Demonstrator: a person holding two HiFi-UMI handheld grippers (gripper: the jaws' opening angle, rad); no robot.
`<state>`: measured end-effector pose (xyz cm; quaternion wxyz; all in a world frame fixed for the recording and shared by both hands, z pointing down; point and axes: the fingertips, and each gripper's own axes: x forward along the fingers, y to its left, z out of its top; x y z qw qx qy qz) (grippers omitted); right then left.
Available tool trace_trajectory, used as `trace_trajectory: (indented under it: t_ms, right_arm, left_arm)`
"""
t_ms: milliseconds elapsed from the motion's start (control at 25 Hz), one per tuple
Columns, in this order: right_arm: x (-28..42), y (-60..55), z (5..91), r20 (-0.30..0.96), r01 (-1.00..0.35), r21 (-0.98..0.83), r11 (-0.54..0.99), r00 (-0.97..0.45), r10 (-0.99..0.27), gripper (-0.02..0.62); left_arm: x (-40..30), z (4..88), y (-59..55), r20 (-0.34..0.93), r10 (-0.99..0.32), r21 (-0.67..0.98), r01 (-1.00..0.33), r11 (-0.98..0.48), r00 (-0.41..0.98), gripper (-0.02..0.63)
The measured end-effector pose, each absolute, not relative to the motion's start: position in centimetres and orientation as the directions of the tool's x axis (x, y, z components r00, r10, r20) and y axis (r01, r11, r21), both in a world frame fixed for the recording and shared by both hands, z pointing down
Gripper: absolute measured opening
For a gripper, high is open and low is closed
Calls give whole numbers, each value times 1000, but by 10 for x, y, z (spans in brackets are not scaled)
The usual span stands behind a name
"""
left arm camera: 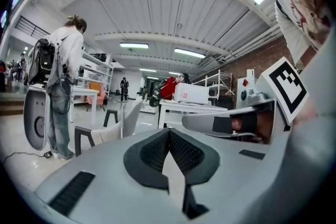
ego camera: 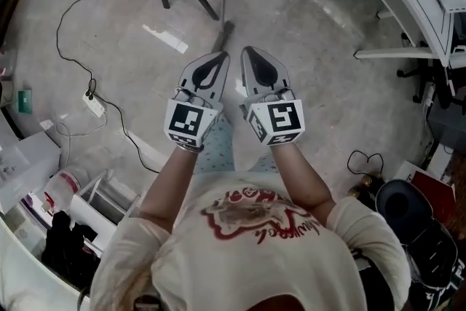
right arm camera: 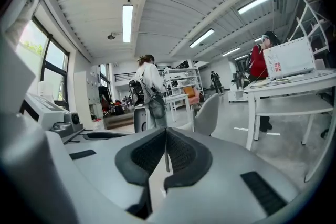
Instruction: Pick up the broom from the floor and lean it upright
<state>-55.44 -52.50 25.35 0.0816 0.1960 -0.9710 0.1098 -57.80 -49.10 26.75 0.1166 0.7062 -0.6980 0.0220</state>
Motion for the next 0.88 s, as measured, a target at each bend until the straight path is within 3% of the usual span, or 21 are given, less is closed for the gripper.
trace_trajectory:
  t_ms: [440,640,880]
  right_arm:
    - [-344,-434,177,87,-270,-73,960,-961,-264,26]
    - [-291,-396,134,40,-212,-64,975,-977,-210,26]
    - [-250,-348,105,12,-214,-71,974,-977,-213,26]
  left_arm:
    - [-373,203,-392,91,-989,103,-986,129,-120,20]
    - [-318,153,-357,58,-983,60,-982,178,-175,20]
    - [-277,119,-315,44,-990,42,-989,139,-137,20]
